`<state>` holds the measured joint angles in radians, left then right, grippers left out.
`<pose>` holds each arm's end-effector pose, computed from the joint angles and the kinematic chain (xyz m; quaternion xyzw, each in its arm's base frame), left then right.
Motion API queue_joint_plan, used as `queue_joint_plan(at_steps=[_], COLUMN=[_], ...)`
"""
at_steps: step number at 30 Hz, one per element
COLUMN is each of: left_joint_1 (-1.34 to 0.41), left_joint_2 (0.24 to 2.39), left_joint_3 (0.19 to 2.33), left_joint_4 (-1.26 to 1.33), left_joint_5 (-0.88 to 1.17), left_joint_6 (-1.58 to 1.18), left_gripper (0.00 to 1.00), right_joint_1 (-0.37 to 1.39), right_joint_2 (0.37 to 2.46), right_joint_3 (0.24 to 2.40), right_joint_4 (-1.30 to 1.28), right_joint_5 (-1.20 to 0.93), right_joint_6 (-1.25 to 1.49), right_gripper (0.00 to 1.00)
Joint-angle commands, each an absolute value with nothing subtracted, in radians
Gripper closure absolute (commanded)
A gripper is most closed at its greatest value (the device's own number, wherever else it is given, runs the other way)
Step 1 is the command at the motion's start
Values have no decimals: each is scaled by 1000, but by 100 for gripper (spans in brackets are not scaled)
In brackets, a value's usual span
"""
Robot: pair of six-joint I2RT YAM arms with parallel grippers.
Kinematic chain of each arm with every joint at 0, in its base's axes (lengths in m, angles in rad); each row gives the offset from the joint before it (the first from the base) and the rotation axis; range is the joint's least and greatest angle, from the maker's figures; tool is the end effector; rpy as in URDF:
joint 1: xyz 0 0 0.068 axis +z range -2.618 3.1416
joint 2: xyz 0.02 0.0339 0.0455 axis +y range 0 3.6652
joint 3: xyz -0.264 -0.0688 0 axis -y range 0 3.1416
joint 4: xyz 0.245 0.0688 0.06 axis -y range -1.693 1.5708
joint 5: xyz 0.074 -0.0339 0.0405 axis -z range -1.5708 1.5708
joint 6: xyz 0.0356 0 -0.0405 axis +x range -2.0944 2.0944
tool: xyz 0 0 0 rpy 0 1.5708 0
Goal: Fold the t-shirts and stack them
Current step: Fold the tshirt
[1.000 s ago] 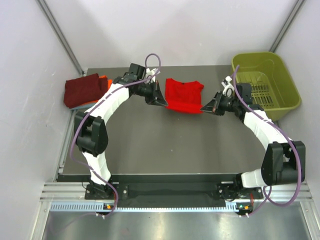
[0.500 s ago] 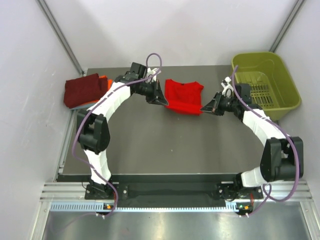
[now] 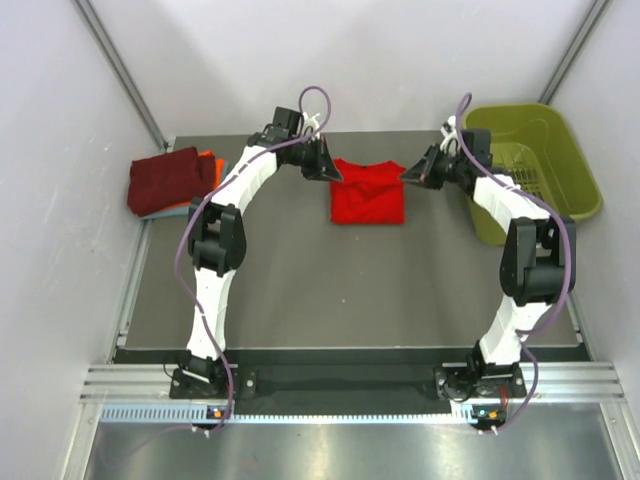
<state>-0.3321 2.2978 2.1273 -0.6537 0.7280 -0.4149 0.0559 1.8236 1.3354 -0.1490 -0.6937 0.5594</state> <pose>0.4795 -0.1904 0.2545 0.0937 0.8748 -0.4330 0.1963 0.4101 0.0457 0.2469 0.0610 0.8515 0.4175 0.3114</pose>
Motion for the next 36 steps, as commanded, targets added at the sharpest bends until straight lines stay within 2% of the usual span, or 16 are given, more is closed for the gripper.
queue_joint_plan(at_steps=[1, 10, 20, 21, 22, 23, 24, 27, 28, 31, 33, 36], left_joint_1=[-313, -298, -284, -284, -284, -284, -284, -284, -284, -279, -262, -227], left_joint_2=[2321, 2463, 2579, 2589, 2595, 2599, 2602, 2600, 2586, 2531, 2493, 2453], left_joint_3=[2235, 2407, 2453, 2453, 2453, 2453, 2460, 2494, 2505, 2514, 2481, 2352], left_joint_4=[-585, -488, -368, -354, -342, -309, -296, -258, -256, -287, -336, -359], left_joint_5=[716, 672, 574, 572, 569, 557, 516, 425, 399, 333, 342, 460], left_joint_6=[-396, -422, -408, -410, -408, -405, -402, -400, -399, -377, -383, -419], left_gripper=[100, 100, 100, 98, 88, 77, 63, 52, 45, 36, 35, 35], right_joint_1=[48, 69, 89, 92, 95, 98, 100, 103, 103, 97, 91, 87], right_joint_2=[1842, 1974, 2224, 2236, 2247, 2259, 2263, 2246, 2235, 2156, 2119, 2069], right_joint_3=[1454, 1584, 1859, 1876, 1890, 1904, 1907, 1904, 1898, 1868, 1836, 1786], right_joint_4=[-61, -45, -52, -55, -69, -66, -67, -64, -63, -64, -71, -61], right_joint_5=[-675, -629, -569, -558, -545, -531, -520, -520, -519, -519, -499, -534], right_joint_6=[558, 528, 486, 482, 480, 482, 482, 477, 471, 459, 445, 456], right_gripper=[100, 100, 100, 100, 94, 85, 67, 45, 42, 38, 38, 39])
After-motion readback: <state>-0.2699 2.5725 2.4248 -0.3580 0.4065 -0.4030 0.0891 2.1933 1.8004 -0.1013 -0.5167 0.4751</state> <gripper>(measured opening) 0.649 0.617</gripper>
